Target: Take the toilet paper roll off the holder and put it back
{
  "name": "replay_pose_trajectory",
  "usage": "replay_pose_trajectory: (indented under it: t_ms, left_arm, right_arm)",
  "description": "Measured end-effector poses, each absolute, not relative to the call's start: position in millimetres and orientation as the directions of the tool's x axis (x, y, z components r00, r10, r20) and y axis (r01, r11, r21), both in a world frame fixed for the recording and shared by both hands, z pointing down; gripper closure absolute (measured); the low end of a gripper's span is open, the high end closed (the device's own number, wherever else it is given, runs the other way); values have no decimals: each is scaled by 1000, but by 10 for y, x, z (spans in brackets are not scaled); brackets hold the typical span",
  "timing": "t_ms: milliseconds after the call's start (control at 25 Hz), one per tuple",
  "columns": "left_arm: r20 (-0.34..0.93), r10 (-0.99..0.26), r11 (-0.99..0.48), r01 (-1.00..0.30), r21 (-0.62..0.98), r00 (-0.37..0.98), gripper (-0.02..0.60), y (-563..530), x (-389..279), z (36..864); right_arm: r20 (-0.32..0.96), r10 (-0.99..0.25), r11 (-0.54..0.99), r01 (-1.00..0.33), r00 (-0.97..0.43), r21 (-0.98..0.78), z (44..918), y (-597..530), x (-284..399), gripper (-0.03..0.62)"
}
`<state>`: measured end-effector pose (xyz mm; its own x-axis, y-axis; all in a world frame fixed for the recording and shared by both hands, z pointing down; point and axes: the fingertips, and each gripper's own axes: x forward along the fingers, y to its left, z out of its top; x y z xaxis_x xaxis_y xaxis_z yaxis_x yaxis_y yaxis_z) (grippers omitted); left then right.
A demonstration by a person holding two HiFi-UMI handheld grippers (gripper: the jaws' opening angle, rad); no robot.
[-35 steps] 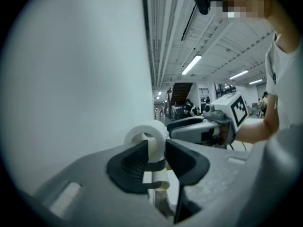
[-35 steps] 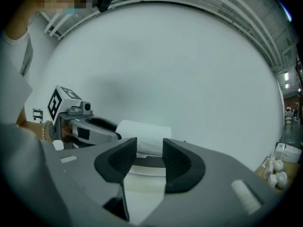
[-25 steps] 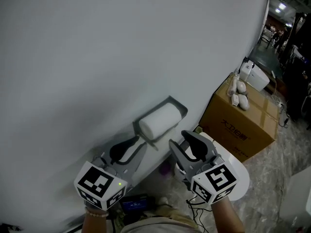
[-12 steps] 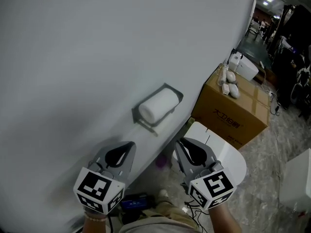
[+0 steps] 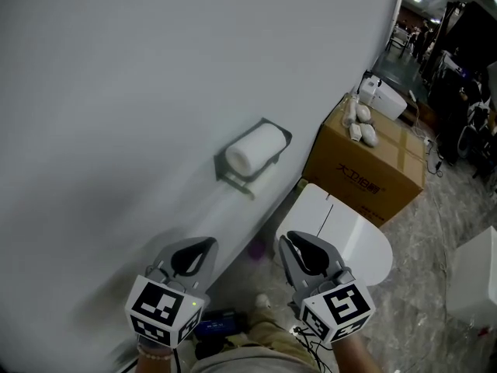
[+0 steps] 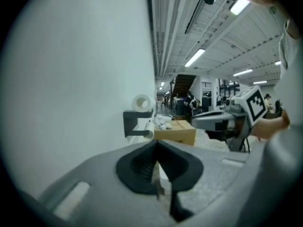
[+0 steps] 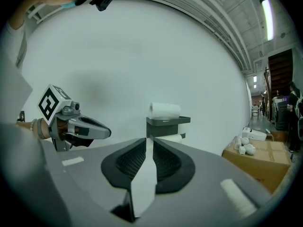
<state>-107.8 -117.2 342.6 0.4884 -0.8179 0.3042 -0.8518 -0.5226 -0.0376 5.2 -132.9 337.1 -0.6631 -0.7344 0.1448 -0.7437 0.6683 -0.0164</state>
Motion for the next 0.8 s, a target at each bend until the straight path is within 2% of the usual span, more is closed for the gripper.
replay_pose_trajectory:
  t_ms: [800]
  left_arm:
    - [332,-784,-553,-833,13,525,588,-651,-1110,3701]
  right_arm:
    - [173,-769,623,-782,-615,-14,3557,-762,62,554]
